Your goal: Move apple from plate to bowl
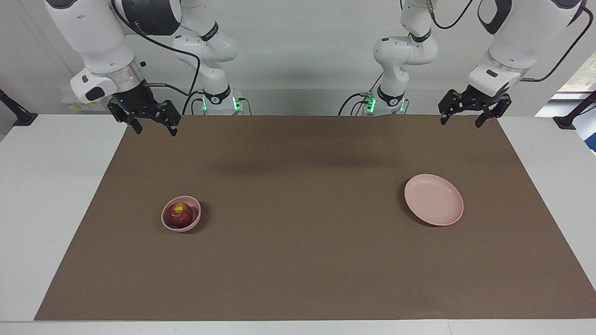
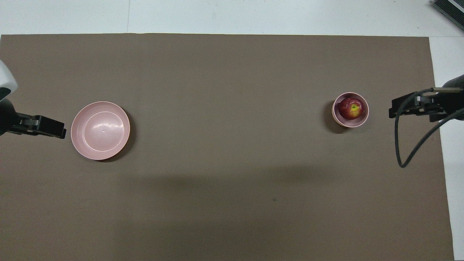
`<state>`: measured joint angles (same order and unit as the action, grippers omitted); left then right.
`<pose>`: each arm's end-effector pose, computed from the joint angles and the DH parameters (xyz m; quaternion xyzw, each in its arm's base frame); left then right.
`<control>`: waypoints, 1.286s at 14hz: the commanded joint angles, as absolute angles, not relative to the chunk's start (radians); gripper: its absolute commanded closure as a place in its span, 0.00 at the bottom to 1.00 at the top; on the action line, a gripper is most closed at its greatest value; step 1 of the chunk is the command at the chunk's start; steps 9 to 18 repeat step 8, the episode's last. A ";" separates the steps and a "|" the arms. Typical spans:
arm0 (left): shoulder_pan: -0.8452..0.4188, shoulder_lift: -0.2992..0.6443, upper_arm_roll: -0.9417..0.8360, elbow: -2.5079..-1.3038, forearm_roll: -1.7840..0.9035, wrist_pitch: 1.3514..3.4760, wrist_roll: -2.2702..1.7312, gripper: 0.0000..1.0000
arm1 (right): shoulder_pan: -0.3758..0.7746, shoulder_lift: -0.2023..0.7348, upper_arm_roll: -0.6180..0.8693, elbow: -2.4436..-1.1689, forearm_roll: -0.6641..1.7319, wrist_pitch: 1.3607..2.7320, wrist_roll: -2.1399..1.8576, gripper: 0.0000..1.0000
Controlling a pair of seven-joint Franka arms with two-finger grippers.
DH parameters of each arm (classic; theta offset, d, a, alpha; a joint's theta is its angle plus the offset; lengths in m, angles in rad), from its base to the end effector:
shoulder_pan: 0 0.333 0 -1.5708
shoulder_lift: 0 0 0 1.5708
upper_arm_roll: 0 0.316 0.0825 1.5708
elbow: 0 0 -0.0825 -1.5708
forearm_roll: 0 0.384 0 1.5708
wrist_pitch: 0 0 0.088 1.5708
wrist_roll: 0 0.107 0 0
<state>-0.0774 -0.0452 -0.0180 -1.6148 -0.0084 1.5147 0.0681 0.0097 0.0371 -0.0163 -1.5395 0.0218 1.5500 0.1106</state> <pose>0.5315 -0.0520 0.6237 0.9963 -0.0817 -0.0275 0.0034 0.5638 -0.0012 0.6167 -0.9981 0.0585 0.0138 0.0099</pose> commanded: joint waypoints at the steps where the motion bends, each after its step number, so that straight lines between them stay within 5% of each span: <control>1: -0.095 -0.064 -0.009 -1.624 -0.017 1.496 0.078 0.00 | 0.040 -0.063 -0.017 -1.646 0.009 1.572 0.121 0.00; 18: -0.094 -0.064 -0.009 -1.624 -0.017 1.497 0.078 0.00 | 0.045 -0.051 -0.015 -1.624 0.018 1.557 0.121 0.00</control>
